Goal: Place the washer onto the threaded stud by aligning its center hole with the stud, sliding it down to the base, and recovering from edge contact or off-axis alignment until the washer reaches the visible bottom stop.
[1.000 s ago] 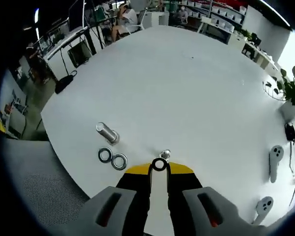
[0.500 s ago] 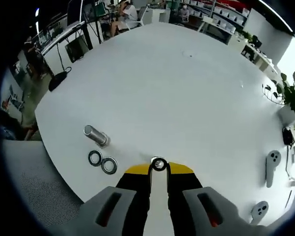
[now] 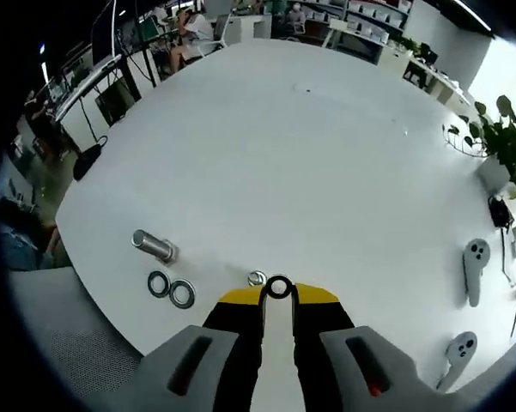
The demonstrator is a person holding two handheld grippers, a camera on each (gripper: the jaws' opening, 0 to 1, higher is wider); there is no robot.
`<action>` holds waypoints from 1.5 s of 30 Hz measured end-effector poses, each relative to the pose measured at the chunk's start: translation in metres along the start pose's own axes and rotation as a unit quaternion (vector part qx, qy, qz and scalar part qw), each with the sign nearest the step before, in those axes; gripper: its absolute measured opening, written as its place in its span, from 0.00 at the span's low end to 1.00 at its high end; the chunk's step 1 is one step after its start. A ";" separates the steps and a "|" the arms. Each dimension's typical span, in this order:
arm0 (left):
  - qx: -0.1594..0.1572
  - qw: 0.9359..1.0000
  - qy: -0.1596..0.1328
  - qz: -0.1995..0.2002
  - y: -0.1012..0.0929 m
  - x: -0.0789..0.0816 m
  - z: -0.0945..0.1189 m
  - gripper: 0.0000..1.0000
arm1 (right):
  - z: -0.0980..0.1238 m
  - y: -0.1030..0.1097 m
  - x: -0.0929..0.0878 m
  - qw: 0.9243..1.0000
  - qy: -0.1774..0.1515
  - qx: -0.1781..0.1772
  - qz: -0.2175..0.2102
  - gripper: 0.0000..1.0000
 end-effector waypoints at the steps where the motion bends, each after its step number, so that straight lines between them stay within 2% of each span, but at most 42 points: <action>1: -0.001 1.000 0.001 0.000 0.000 0.000 0.000 0.22 | 0.000 0.000 0.001 1.000 0.001 0.001 0.003 0.13; 5: -0.002 1.000 -0.001 0.000 -0.001 0.000 0.000 0.22 | -0.001 0.005 0.005 1.000 -0.005 0.009 0.003 0.13; 10: -0.004 1.000 0.000 0.000 -0.001 0.000 0.000 0.21 | -0.004 0.011 0.009 0.999 -0.006 0.023 0.023 0.14; 21: -0.008 1.000 0.009 0.000 -0.002 -0.002 -0.001 0.21 | -0.015 0.006 0.006 0.998 0.008 0.034 0.043 0.14; 32: -0.007 1.000 0.008 -0.001 -0.002 -0.001 -0.001 0.21 | -0.021 0.003 0.000 0.998 0.020 0.040 0.048 0.14; 45: -0.001 1.000 0.009 -0.001 -0.001 -0.002 0.000 0.21 | -0.023 0.005 0.003 0.998 0.014 0.051 0.035 0.14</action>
Point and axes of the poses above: the point that each gripper's makers call its tool centre point, and the gripper's own axes: z roughly backward along the fingers, y roughly to its left, x roughly out of its top, the point moved 9 cm from there along z, roughly backward along the fingers, and after that the axes turned 15 degrees about -y, right-handed, at the moved point
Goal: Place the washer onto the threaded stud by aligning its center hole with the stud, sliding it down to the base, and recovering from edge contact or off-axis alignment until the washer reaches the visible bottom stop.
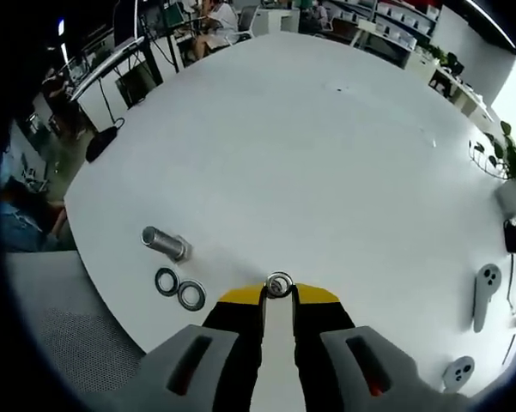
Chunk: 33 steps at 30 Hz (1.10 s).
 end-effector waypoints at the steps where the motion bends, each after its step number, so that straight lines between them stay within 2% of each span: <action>1: 0.000 1.000 0.000 0.000 0.000 0.000 0.000 0.21 | 0.000 0.000 0.000 1.000 0.000 0.001 0.000 0.14; 3: 0.000 1.000 0.002 0.000 0.000 0.000 0.000 0.21 | 0.001 0.002 -0.001 1.000 0.007 0.012 0.009 0.08; 12: 0.004 1.000 0.003 0.000 0.001 -0.001 0.000 0.21 | 0.002 0.002 -0.009 1.000 0.007 0.011 0.008 0.09; 16: 0.004 1.000 0.004 0.001 0.001 -0.001 -0.001 0.21 | 0.004 0.002 -0.003 1.000 -0.012 0.008 0.005 0.10; 21: 0.004 1.000 0.005 0.000 0.001 -0.001 -0.001 0.21 | 0.001 0.002 0.010 0.999 -0.031 0.003 0.022 0.11; 24: 0.005 1.000 0.005 0.001 0.001 -0.001 -0.001 0.21 | -0.012 0.005 0.023 0.999 -0.039 0.011 0.017 0.13; 28: 0.004 1.000 0.008 0.001 0.001 -0.002 0.000 0.21 | -0.035 0.007 0.033 0.998 -0.008 0.026 0.065 0.14; 31: 0.004 1.000 0.011 0.001 0.001 -0.002 0.000 0.21 | -0.051 0.008 0.040 0.997 0.002 0.034 0.069 0.14; 33: 0.004 1.000 0.012 0.001 0.001 -0.002 -0.001 0.21 | -0.063 0.007 0.040 0.996 0.022 0.035 0.075 0.14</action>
Point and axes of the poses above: the point that each gripper's makers call its tool centre point, and the gripper's own axes: z roughly backward along the fingers, y roughly to its left, x roughly out of its top, the point moved 9 cm from there along z, roughly backward along the fingers, and after that the axes turned 15 degrees about -y, right-handed, at the moved point
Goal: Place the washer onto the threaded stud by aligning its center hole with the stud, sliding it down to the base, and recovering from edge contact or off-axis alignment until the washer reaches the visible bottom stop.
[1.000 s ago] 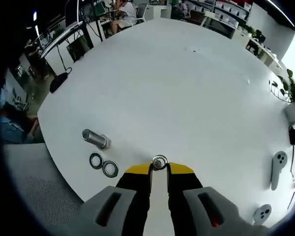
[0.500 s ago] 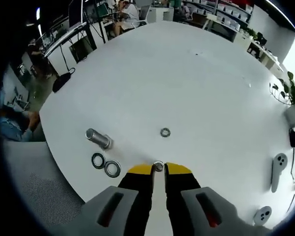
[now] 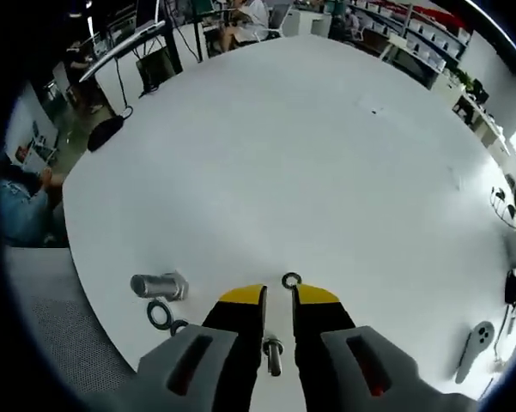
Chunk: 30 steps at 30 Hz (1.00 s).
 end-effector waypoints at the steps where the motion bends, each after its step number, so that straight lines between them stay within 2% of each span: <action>1: 0.000 1.000 0.001 0.000 0.000 0.000 0.000 0.21 | -0.004 -0.001 -0.001 1.000 0.009 0.000 0.003 0.14; 2: 0.000 1.000 0.002 0.000 0.000 0.000 0.000 0.21 | -0.010 -0.003 -0.004 1.000 0.027 0.003 0.006 0.13; 4: 0.000 1.000 0.003 0.000 0.000 -0.001 0.000 0.21 | -0.018 -0.004 -0.007 0.999 0.043 0.007 0.009 0.12; 12: 0.003 1.000 0.006 0.001 0.001 -0.001 0.000 0.21 | -0.030 -0.004 -0.014 0.997 0.070 0.009 0.012 0.12; 13: 0.003 1.000 0.006 0.001 0.001 -0.001 0.000 0.21 | -0.030 -0.005 -0.012 0.998 0.061 0.008 0.013 0.12; 20: 0.002 1.000 0.006 0.000 0.000 -0.001 0.000 0.20 | -0.028 -0.004 -0.011 0.998 0.059 0.020 -0.005 0.12; 23: 0.001 1.000 0.007 0.000 0.000 -0.001 0.000 0.20 | -0.025 -0.007 -0.006 0.999 0.040 0.013 -0.005 0.14; 27: -0.001 1.000 0.008 0.000 -0.001 -0.001 0.000 0.20 | -0.029 -0.007 -0.009 0.999 0.051 0.014 0.004 0.18; 30: -0.001 1.000 0.008 0.000 0.000 -0.001 0.000 0.20 | -0.032 -0.009 -0.010 0.998 0.054 0.016 -0.008 0.19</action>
Point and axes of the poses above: the point that each gripper's makers call its tool centre point, and the gripper's own axes: z roughly backward along the fingers, y roughly to its left, x roughly out of its top, the point moved 9 cm from there along z, roughly backward along the fingers, and after that the axes turned 15 degrees about -y, right-handed, at the moved point
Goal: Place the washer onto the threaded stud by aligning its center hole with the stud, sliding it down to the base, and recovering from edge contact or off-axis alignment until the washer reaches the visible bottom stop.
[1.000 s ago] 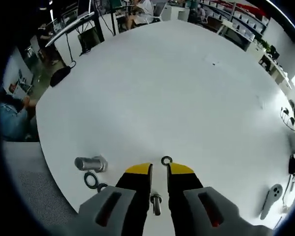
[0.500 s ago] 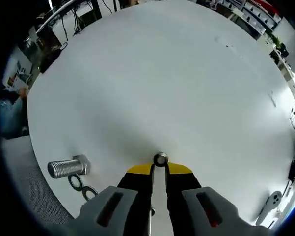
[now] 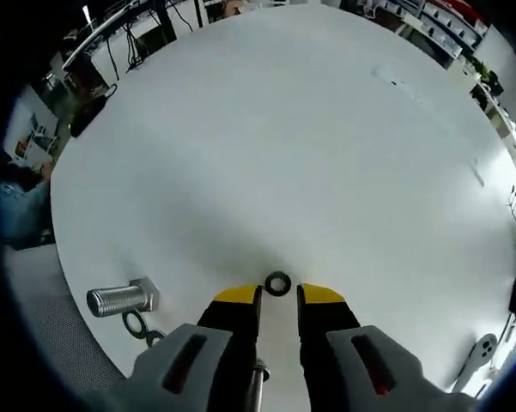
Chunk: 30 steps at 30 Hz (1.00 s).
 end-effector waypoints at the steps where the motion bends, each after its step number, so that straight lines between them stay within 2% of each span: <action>1: 0.000 1.000 0.000 0.000 0.000 0.000 0.000 0.20 | -0.001 0.000 0.000 1.000 0.001 0.000 0.000 0.19; 9: -0.001 1.000 0.000 0.001 0.000 0.000 0.000 0.20 | -0.002 -0.003 0.001 1.000 -0.001 0.002 -0.002 0.16; 15: -0.004 1.000 -0.001 0.000 0.000 0.000 0.000 0.20 | -0.005 -0.005 0.005 1.000 0.011 0.009 0.004 0.15; 22: -0.005 1.000 0.000 0.000 -0.001 0.000 0.000 0.20 | -0.008 0.001 0.014 0.997 0.060 0.010 0.052 0.15; 25: -0.005 1.000 -0.001 -0.001 -0.001 0.000 0.000 0.20 | -0.009 0.003 0.016 0.996 0.072 0.000 0.061 0.15; 27: -0.004 1.000 -0.002 -0.001 0.000 0.000 0.000 0.20 | -0.010 0.005 0.017 0.993 0.080 0.000 0.088 0.14; 30: -0.003 1.000 -0.001 -0.001 0.000 0.000 0.000 0.20 | -0.008 0.007 0.016 0.993 0.079 -0.004 0.093 0.14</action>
Point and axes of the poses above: the point that each gripper's makers call its tool centre point, and the gripper's own axes: z roughly backward along the fingers, y roughly to its left, x roughly out of its top, the point moved 9 cm from there along z, roughly backward along the fingers, and after that the axes turned 15 degrees about -y, right-handed, at the moved point
